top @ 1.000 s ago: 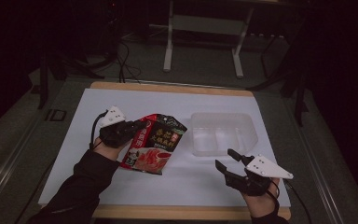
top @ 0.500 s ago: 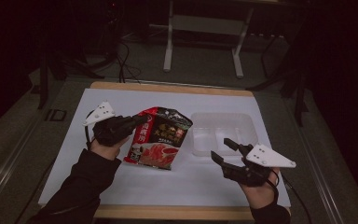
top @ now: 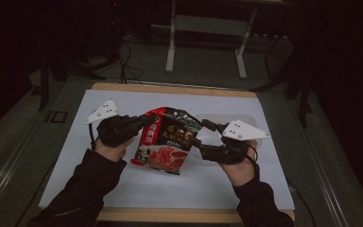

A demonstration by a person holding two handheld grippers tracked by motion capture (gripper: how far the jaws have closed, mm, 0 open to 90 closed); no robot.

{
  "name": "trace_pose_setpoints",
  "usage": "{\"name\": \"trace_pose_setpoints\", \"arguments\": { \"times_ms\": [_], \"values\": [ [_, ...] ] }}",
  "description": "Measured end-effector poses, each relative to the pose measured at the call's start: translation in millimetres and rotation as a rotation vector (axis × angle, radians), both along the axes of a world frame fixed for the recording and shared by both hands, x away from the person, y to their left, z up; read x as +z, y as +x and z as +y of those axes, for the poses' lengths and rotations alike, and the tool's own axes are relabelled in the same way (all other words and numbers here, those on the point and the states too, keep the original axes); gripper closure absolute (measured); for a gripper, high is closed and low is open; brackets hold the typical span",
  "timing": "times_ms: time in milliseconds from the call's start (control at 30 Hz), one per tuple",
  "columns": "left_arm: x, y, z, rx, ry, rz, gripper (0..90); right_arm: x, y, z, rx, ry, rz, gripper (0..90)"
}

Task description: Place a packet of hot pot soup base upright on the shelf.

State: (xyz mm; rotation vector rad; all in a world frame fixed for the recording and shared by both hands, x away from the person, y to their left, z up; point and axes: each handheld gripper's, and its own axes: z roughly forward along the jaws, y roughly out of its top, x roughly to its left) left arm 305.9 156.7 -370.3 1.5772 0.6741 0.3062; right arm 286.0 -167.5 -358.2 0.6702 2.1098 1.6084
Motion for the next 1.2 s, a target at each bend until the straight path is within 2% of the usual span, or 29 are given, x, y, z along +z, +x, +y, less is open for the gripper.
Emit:
{"name": "trace_pose_setpoints", "arguments": {
  "times_ms": [133,233,367,433,467,533,633,700,833,967,1100,1200],
  "values": [
    [0.1,-0.8,-3.5,-0.010,0.012,-0.008,87.2,-2.7,8.5,9.2,0.016,-0.006,0.025,37.0],
    [-0.5,-0.3,-5.0,-0.020,0.008,-0.003,87.1,-3.8,11.2,11.9,0.018,0.003,0.025,41.3],
    [-1.8,0.7,-7.6,-0.036,0.004,-0.001,87.1,-2.0,13.7,16.2,0.027,-0.017,0.021,58.0],
    [-2.2,1.1,-7.9,-0.035,-0.001,0.000,87.1,-1.0,15.9,15.6,0.058,-0.019,0.041,68.6],
    [-2.4,1.7,-7.8,-0.036,-0.002,0.002,87.0,-0.4,17.5,14.8,0.073,-0.017,0.058,70.1],
    [-3.2,2.3,-7.3,-0.034,0.000,0.005,87.0,0.6,18.8,15.0,0.087,-0.027,0.074,72.2],
    [-4.1,3.3,-6.9,-0.041,-0.004,0.012,87.0,3.0,16.0,16.6,0.088,-0.060,0.070,74.8],
    [-4.0,5.4,-5.6,-0.059,-0.019,0.026,86.9,5.7,13.9,17.4,0.082,-0.064,0.065,76.1],
    [-2.3,6.0,-4.3,-0.070,-0.026,0.021,86.7,11.1,11.4,18.6,0.076,-0.065,0.066,76.6],
    [0.3,7.3,-3.4,-0.090,-0.026,0.007,85.7,19.4,8.3,18.7,0.066,-0.070,0.046,77.2],
    [-2.8,10.1,-2.2,-0.108,-0.033,0.008,84.1,23.9,3.2,21.7,0.047,-0.110,0.021,77.8],
    [-1.3,11.1,-1.3,-0.129,-0.037,0.011,79.8,26.1,3.0,19.8,0.050,-0.101,0.019,77.7]
  ]
}}
